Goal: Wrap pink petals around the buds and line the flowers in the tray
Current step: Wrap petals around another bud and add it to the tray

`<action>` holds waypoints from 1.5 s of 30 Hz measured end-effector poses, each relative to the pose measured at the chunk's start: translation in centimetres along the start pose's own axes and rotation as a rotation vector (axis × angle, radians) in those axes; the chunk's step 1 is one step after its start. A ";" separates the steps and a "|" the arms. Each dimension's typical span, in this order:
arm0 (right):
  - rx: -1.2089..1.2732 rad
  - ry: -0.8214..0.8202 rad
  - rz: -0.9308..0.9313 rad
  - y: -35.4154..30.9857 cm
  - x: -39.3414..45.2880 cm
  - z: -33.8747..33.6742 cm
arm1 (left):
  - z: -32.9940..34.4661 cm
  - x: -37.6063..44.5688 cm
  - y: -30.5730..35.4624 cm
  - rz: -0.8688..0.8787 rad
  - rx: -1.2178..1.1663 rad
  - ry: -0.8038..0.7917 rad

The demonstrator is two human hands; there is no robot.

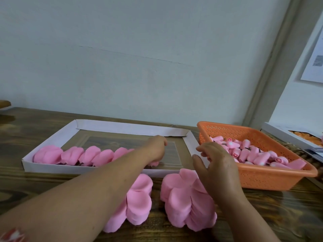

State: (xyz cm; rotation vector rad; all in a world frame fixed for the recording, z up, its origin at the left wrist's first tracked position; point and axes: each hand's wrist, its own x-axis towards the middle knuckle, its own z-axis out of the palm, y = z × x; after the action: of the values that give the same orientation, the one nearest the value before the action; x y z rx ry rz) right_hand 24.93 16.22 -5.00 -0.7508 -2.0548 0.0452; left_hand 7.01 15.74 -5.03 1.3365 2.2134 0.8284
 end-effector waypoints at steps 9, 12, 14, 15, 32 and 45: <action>-0.037 -0.008 -0.002 0.4 0.0 0.1 | 0.6 0.5 -1.0 0.052 0.212 -0.058; -0.033 -0.007 -0.003 0.4 0.0 0.1 | 0.7 0.5 -1.4 0.112 0.413 -0.075; -0.024 -0.002 0.001 0.4 0.1 0.1 | 0.8 0.7 -1.7 0.160 0.512 -0.058; -0.017 -0.002 0.005 0.5 0.1 0.1 | 0.9 0.8 -1.8 0.178 0.550 -0.051; 0.027 0.026 -0.036 -0.9 1.0 -1.6 | 0.2 0.5 -1.0 0.012 0.728 -0.240; -0.302 -0.687 0.448 10.0 9.6 -5.5 | 0.5 1.3 -1.3 -0.028 0.722 -0.249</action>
State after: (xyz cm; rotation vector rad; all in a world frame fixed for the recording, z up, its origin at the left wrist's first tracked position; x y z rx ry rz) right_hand 30.29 28.04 2.34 -1.5413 -2.5134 0.2851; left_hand 5.93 16.55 -6.31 1.5890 2.4007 -0.1904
